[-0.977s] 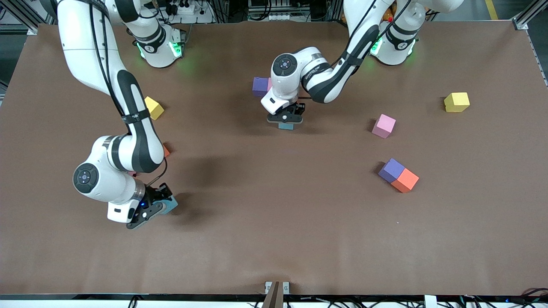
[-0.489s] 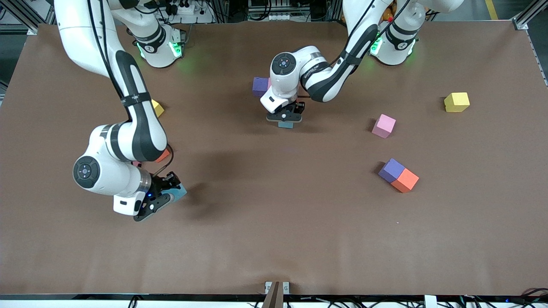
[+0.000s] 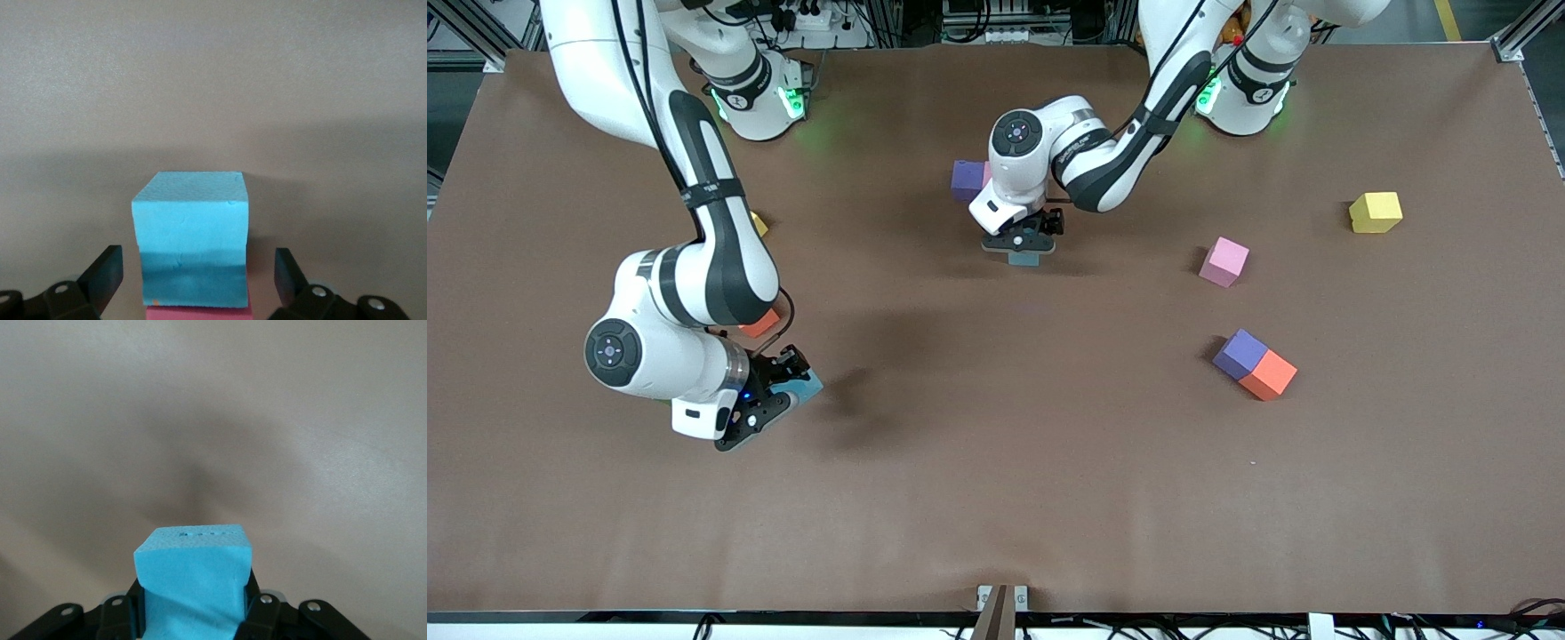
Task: Form number 2 with 11 blocks
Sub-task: 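Release cyan and raise the left gripper while the right gripper lifts cyan, then set cyan beside cyan with the right gripper while the left gripper reaches pink, then carry pink to column with the left gripper while the right gripper reaches orange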
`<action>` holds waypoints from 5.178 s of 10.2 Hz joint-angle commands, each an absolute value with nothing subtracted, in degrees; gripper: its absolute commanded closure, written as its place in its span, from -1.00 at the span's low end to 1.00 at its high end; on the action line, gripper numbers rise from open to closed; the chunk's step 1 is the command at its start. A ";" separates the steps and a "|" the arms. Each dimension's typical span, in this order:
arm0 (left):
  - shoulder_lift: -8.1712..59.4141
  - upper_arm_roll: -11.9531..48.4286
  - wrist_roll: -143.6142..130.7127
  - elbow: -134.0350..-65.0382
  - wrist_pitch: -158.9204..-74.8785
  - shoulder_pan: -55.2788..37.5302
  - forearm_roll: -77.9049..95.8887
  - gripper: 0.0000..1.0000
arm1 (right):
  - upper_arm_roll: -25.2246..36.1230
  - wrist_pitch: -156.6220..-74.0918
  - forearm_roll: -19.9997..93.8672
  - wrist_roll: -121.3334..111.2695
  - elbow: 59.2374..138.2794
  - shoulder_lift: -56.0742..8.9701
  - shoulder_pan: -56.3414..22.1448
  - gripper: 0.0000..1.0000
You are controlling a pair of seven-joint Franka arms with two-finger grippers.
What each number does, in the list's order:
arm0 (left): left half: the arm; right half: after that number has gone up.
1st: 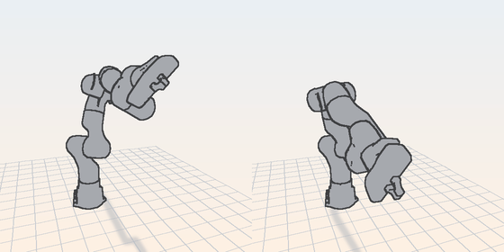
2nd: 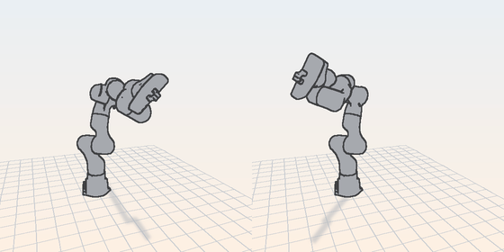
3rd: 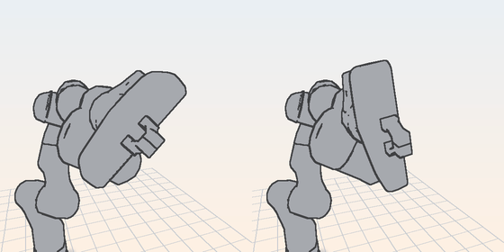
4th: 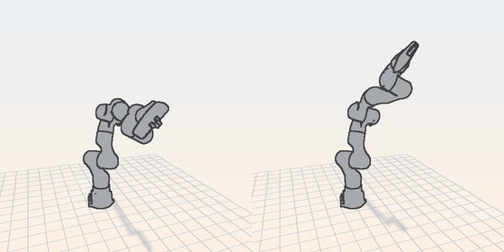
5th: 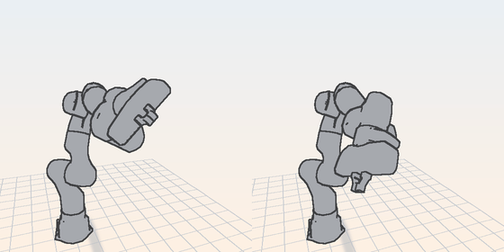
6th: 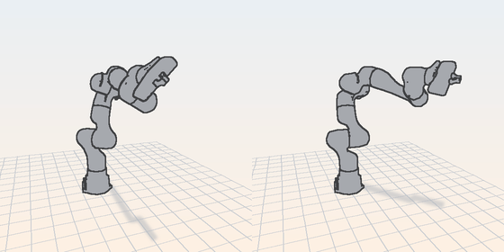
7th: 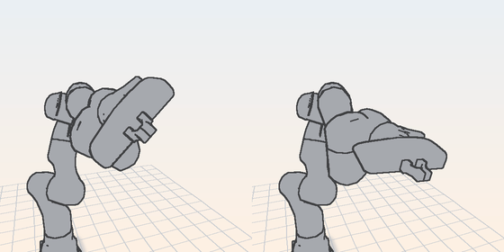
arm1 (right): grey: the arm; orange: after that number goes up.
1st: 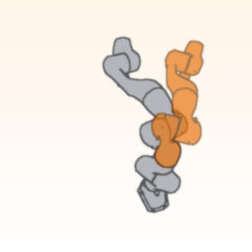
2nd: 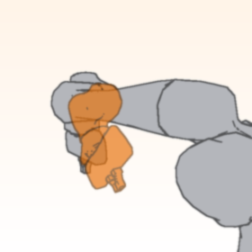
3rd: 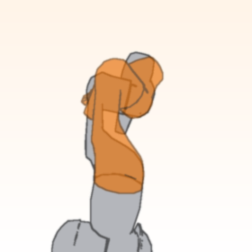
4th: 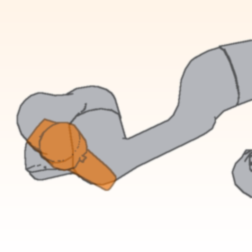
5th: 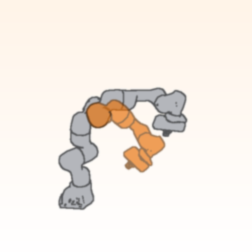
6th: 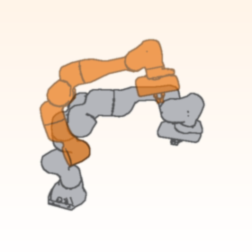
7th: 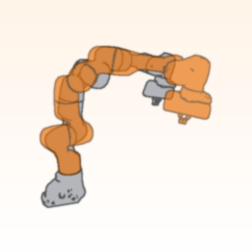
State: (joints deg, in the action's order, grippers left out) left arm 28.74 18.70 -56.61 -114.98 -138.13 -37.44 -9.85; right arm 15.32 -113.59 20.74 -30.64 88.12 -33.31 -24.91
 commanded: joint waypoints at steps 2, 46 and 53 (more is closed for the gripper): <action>21.74 18.90 -58.54 -115.40 -132.50 -37.27 -9.76 -1.00 | 15.38 -111.97 18.90 -28.04 89.73 -31.11 -26.45 0.58; 3.17 4.74 2.29 -142.76 -138.64 -16.35 -0.53 0.62 | 16.44 -159.17 24.43 -41.92 119.97 -30.32 -74.00 -0.98; 2.72 17.05 -29.50 -131.57 -126.21 -17.92 9.31 0.60 | 16.52 -145.58 24.61 -43.76 120.06 -21.46 -67.78 -1.00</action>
State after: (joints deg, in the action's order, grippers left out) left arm 3.31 16.55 -24.77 -132.37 -127.98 -17.81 7.88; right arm 16.91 -150.44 23.69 -41.84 119.13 -26.11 -70.58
